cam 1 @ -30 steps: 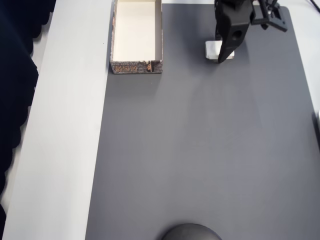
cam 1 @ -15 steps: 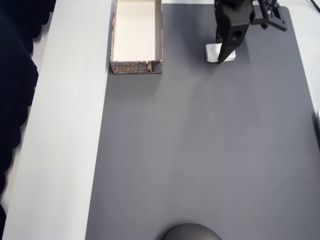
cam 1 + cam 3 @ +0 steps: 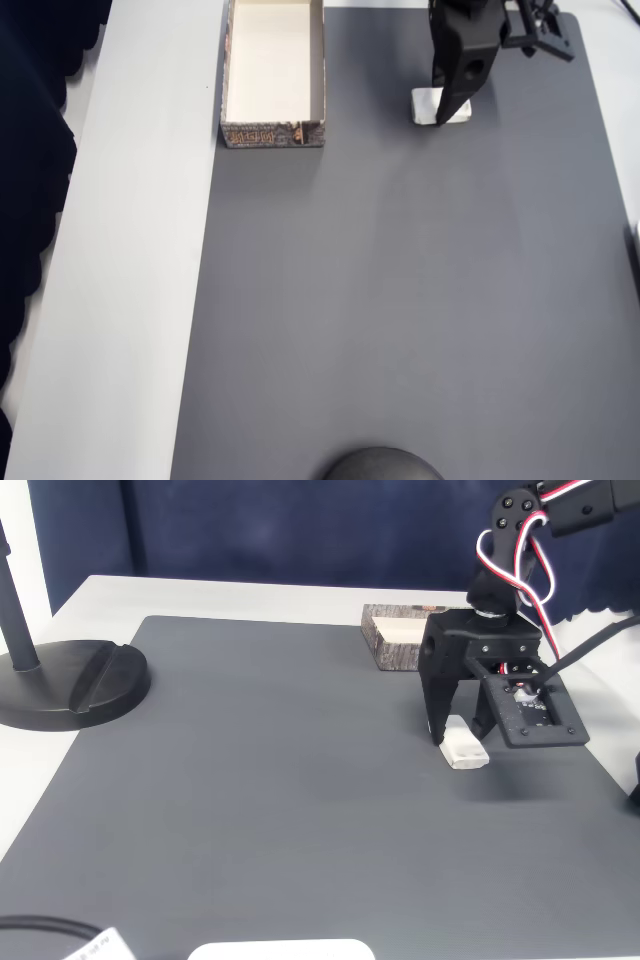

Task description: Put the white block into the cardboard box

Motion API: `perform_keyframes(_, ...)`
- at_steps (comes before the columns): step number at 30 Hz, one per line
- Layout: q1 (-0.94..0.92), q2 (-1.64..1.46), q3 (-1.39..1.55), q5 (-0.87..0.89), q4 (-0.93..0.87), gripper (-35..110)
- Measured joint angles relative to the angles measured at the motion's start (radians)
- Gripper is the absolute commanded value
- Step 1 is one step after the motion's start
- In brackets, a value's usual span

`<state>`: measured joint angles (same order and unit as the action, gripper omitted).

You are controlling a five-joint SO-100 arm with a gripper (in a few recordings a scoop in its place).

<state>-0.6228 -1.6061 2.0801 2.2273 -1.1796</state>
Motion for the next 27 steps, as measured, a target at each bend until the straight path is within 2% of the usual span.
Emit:
perform_keyframes(9,0.0,-0.009,0.0,0.008,-0.012,-2)
perform_keyframes(27,-0.029,-0.075,-0.193,-0.032,-0.252,-2)
